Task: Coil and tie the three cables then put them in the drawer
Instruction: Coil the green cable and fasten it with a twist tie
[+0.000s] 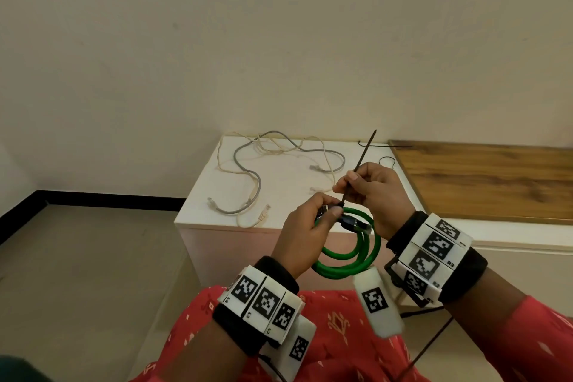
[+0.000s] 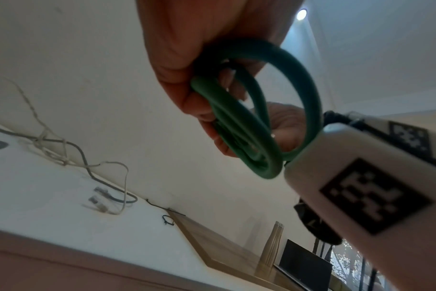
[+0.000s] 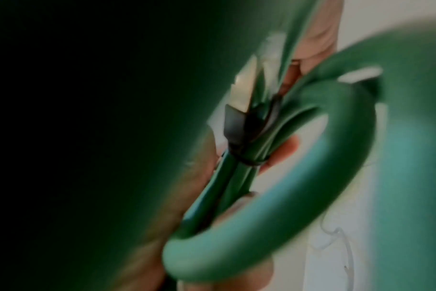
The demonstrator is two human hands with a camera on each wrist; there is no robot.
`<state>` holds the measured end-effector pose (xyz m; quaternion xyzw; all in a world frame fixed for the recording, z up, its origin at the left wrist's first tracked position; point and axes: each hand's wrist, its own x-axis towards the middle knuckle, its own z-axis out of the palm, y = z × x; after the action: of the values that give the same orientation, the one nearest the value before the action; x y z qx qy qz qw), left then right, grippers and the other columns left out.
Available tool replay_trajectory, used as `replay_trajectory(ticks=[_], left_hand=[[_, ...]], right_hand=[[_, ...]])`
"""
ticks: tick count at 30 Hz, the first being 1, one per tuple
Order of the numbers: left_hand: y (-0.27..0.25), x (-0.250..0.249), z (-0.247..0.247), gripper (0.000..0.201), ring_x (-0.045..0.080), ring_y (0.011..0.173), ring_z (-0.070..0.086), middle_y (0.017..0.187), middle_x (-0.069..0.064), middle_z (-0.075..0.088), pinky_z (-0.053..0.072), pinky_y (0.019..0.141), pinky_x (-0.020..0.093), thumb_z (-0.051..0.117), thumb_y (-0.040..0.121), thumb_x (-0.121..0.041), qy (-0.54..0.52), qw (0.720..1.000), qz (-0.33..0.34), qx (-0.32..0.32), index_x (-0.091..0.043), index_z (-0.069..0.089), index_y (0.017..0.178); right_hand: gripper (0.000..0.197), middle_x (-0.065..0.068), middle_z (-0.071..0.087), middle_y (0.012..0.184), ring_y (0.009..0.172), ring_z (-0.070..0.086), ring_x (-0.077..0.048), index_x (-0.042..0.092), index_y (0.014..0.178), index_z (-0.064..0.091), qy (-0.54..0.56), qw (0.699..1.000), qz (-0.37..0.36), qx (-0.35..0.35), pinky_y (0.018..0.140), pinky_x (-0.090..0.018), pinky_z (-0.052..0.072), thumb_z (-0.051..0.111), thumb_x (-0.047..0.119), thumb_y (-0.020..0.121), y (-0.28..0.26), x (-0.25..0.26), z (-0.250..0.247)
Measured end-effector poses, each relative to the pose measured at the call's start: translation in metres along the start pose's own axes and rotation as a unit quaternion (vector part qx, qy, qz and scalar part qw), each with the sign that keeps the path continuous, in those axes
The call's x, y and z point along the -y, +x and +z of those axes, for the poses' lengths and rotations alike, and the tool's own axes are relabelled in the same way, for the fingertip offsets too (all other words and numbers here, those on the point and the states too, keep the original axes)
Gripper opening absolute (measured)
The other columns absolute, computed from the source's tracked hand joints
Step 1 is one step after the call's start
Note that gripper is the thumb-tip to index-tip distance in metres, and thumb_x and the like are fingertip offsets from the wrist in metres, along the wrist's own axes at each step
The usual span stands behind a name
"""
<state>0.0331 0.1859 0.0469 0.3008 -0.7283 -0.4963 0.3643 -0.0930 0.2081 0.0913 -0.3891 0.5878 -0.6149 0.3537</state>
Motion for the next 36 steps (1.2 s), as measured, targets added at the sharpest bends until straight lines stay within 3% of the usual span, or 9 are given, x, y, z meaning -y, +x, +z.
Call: replay_trajectory(ticks=[4,9,16,21,25,27,29,32,36], left_hand=[[-0.006,0.004,-0.005,0.036,0.010,0.097,0.063,0.101,-0.003,0.068,0.047,0.089,0.023,0.058,0.075,-0.027,0.022,0.999,0.034,0.004,-0.021,0.060,0.111],[-0.006,0.000,-0.003,0.026,0.014,0.088,0.062,0.091,-0.003,0.069,0.045,0.079,0.021,0.060,0.079,-0.025,0.052,0.997,0.038,-0.030,-0.016,0.066,0.103],[0.001,-0.001,-0.004,0.023,0.008,0.080,0.058,0.092,0.003,0.071,0.038,0.066,0.000,0.065,0.081,-0.012,0.090,0.991,0.013,-0.096,-0.013,0.069,0.104],[0.004,-0.003,-0.008,0.017,0.006,0.076,0.060,0.090,0.006,0.074,0.040,0.067,0.005,0.067,0.078,-0.009,0.066,0.991,-0.013,-0.118,-0.013,0.072,0.095],[0.003,-0.002,-0.010,0.015,0.012,0.071,0.062,0.069,-0.002,0.069,0.046,0.070,0.024,0.064,0.078,-0.004,0.059,0.992,0.003,-0.112,-0.016,0.072,0.073],[0.002,0.001,-0.011,0.037,0.008,0.063,0.058,0.054,-0.014,0.062,0.044,0.064,0.024,0.061,0.078,0.001,0.074,0.990,0.012,-0.120,-0.030,0.062,0.058],[0.001,0.005,-0.010,0.043,0.001,0.055,0.054,0.047,-0.021,0.058,0.040,0.056,0.014,0.055,0.078,0.004,0.080,0.989,0.026,-0.124,-0.031,0.055,0.053],[0.001,0.010,-0.012,0.027,-0.001,0.056,0.055,0.048,-0.020,0.057,0.036,0.054,0.007,0.055,0.079,0.005,0.082,0.988,0.044,-0.122,-0.016,0.061,0.063],[0.004,0.014,-0.019,0.015,-0.002,0.052,0.054,0.067,-0.018,0.061,0.040,0.053,0.007,0.062,0.082,-0.005,0.019,0.996,0.043,-0.077,-0.018,0.064,0.087]], right_hand=[[0.030,-0.007,0.057,0.067,0.063,0.063,-0.015,0.007,0.066,0.048,0.109,0.990,0.090,0.022,0.066,-0.029,0.051,0.040,0.002,0.095,0.001,0.003,-0.004],[0.030,-0.007,0.053,0.068,0.054,0.062,-0.014,0.006,0.066,0.046,0.163,0.978,0.133,0.014,0.062,-0.030,0.049,0.039,0.003,0.095,0.002,0.000,-0.006],[0.030,-0.010,0.049,0.064,0.047,0.056,-0.013,0.007,0.066,0.039,0.124,0.990,0.007,0.073,0.051,-0.023,0.053,0.038,-0.004,0.093,-0.010,0.009,0.008],[0.030,-0.009,0.050,0.060,0.042,0.042,-0.009,0.008,0.065,0.039,0.015,0.995,-0.086,0.047,0.040,-0.017,0.040,0.042,-0.010,0.089,-0.024,0.007,0.024],[0.032,-0.010,0.052,0.059,0.055,0.048,-0.020,0.010,0.062,0.042,-0.007,0.995,-0.098,0.016,0.057,-0.032,0.043,0.046,-0.009,0.087,-0.033,0.001,0.032],[0.034,-0.010,0.051,0.058,0.055,0.045,-0.020,0.014,0.059,0.044,-0.034,0.994,-0.104,0.006,0.061,-0.037,0.040,0.049,-0.008,0.086,-0.037,-0.004,0.037],[0.033,-0.016,0.050,0.060,0.056,0.043,-0.021,0.014,0.059,0.044,-0.057,0.992,-0.113,0.010,0.059,-0.037,0.038,0.050,-0.008,0.084,-0.040,-0.007,0.041],[0.029,-0.021,0.054,0.066,0.055,0.047,-0.019,0.011,0.063,0.045,-0.066,0.991,-0.114,0.020,0.057,-0.035,0.041,0.049,-0.007,0.086,-0.039,-0.008,0.041],[0.020,-0.012,0.059,0.069,0.055,0.060,-0.011,0.004,0.072,0.048,0.046,0.994,-0.087,0.048,0.054,-0.023,0.053,0.044,-0.003,0.091,-0.025,0.005,0.028]])
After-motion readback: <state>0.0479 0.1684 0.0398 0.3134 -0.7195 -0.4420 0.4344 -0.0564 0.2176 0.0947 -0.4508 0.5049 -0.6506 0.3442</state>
